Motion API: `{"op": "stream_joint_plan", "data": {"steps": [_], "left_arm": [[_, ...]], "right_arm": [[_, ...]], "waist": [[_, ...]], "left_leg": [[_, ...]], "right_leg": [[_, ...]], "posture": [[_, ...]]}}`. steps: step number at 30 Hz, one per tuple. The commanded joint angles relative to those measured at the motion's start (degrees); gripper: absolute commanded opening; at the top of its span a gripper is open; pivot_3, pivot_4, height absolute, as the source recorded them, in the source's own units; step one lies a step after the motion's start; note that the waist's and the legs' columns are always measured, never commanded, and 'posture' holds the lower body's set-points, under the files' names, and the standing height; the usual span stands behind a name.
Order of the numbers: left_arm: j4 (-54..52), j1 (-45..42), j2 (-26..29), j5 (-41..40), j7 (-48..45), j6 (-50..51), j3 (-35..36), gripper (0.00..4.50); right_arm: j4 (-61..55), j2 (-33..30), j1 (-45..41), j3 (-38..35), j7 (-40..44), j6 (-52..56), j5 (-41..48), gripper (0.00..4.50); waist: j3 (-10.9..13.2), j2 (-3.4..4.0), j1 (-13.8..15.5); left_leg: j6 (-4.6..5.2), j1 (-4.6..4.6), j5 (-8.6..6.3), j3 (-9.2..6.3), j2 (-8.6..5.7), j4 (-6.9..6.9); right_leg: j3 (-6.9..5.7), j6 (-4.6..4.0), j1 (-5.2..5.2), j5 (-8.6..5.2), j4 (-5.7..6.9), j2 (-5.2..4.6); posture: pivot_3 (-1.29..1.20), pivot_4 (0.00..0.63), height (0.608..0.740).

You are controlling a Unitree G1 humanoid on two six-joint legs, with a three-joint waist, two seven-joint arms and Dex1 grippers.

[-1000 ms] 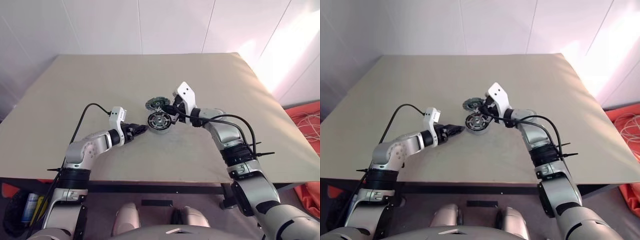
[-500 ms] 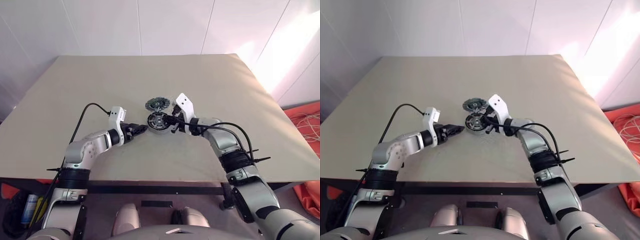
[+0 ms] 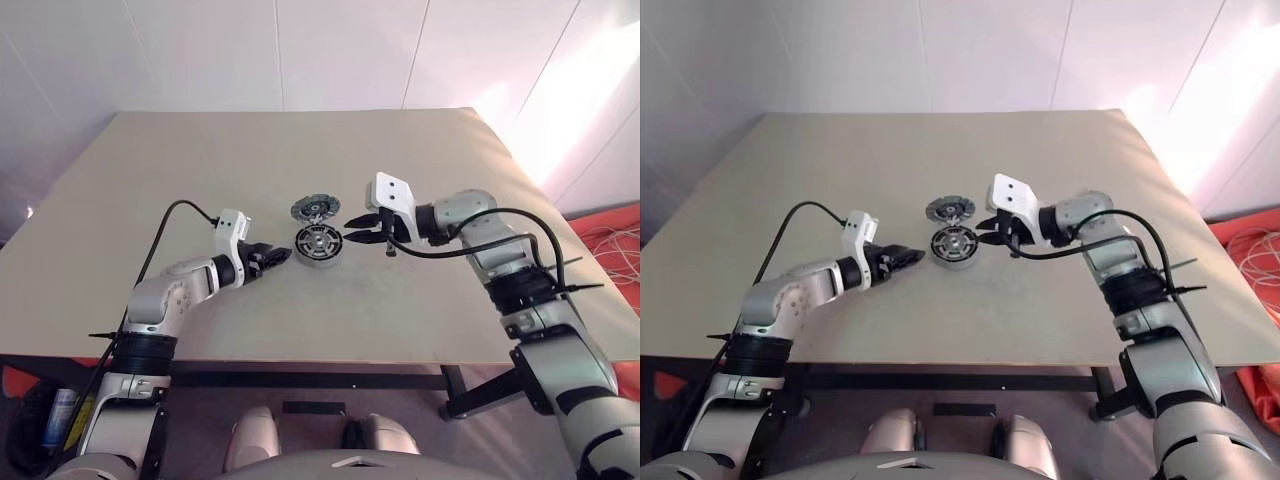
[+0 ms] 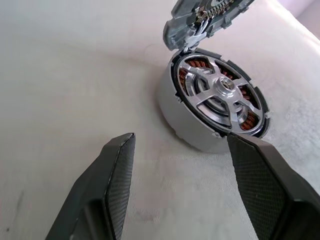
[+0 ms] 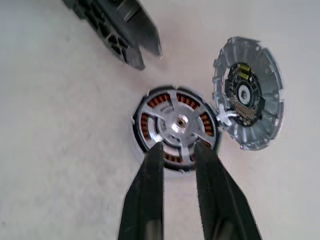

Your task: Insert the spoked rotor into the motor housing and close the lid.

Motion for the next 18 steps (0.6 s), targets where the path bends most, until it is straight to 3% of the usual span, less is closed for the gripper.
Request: {"op": "stream_joint_plan", "data": {"steps": [1,2,6,12,18], "left_arm": [[-2.2,-2.5,1.5,4.9,-1.5,-5.6,-3.8,3.11],[-2.4,-3.0,1.4,5.4,-1.9,-6.4,-4.3,3.11],[-3.0,-4.7,0.8,6.6,-2.4,-7.8,-5.1,3.11],[-2.8,-4.7,0.3,7.2,-2.3,-8.2,-5.0,3.11],[-3.3,-3.1,-0.1,8.3,-1.2,-8.3,-5.0,3.11]], "right_arm": [[8.3,0.5,-7.4,2.4,3.5,-10.4,-3.6,2.32],[11.2,0.9,-9.3,3.5,5.2,-12.7,-4.7,2.61],[22.5,3.1,-15.8,8.4,8.3,-22.6,-10.7,2.61],[33.4,6.6,-19.9,15.1,9.6,-35.2,-19.3,2.61],[39.7,9.0,-23.4,18.3,9.2,-41.5,-25.2,2.61]], "waist": [[0.0,0.0,-0.1],[0.0,0.0,0.0],[0.0,0.0,-0.1],[0.0,0.01,-0.1],[0.0,0.04,-0.2]], "left_leg": [[0.0,0.0,0.0,0.0,0.01,0.0],[-0.01,0.02,0.0,0.0,0.01,0.0],[0.24,-0.19,-0.01,0.0,0.0,0.09],[0.57,-1.47,-0.19,-0.08,0.04,0.98],[0.5,-1.37,-0.17,-0.06,0.16,1.04]], "right_leg": [[0.0,0.0,0.01,0.0,0.01,0.0],[-0.01,0.0,0.02,0.0,0.0,0.0],[-0.01,-0.41,-0.1,0.22,0.0,-0.02],[-0.04,-0.58,-1.21,0.18,0.72,-0.1],[-0.04,-0.57,-1.17,0.18,0.84,-0.08]], "posture": [[0.0,0.0,0.74],[0.0,0.0,0.74],[0.0,0.0,0.74],[0.0,0.0,0.74],[0.0,0.0,0.74]]}}
